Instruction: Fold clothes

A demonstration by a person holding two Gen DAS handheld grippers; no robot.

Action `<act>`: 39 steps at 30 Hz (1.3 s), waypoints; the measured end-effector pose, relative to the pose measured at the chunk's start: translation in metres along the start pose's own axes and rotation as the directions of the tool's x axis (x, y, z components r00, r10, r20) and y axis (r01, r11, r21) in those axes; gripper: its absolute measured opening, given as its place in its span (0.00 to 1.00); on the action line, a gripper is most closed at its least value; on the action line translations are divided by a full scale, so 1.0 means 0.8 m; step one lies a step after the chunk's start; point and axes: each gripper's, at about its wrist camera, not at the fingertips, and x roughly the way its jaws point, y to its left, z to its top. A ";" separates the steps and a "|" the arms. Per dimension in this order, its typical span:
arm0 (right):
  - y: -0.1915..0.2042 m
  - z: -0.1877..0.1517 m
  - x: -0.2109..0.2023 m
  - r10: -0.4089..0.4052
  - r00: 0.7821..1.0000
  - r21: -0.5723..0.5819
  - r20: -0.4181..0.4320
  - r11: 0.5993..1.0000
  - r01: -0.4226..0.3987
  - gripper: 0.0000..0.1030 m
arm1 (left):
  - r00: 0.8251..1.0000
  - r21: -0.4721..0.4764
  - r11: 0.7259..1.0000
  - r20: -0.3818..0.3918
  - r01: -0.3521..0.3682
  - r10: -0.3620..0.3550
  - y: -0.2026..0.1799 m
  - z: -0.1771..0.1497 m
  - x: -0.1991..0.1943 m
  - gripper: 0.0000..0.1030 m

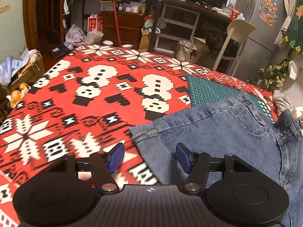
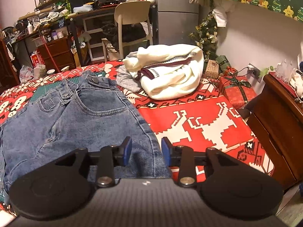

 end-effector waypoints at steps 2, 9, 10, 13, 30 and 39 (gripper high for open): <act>0.003 0.002 0.001 0.006 1.000 -0.002 -0.004 1.000 -0.006 0.37 | 1.000 -0.002 1.000 -0.016 -0.004 0.003 -0.001 0.005 0.011 0.43; 0.016 0.003 0.004 0.029 0.999 -0.010 -0.016 1.000 -0.029 0.37 | 0.998 0.024 0.998 -0.012 -0.055 0.056 -0.010 0.013 0.026 0.42; 0.018 0.003 0.006 0.033 0.999 -0.009 -0.019 0.999 -0.033 0.37 | 0.998 0.025 0.998 -0.010 -0.062 0.063 -0.011 0.012 0.026 0.41; 0.023 0.002 0.008 0.046 0.999 -0.010 -0.026 0.999 -0.047 0.38 | 0.996 0.042 0.995 0.003 -0.087 0.087 -0.014 0.009 0.025 0.33; 0.035 -0.005 0.000 0.086 0.996 -0.024 -0.028 0.996 -0.087 0.40 | 0.981 0.059 0.989 0.148 -0.133 0.123 -0.003 -0.018 -0.070 0.18; 0.044 -0.005 -0.002 0.131 0.991 -0.037 -0.029 0.991 -0.132 0.40 | 0.975 0.010 0.984 0.138 -0.179 0.176 0.043 -0.050 -0.117 0.18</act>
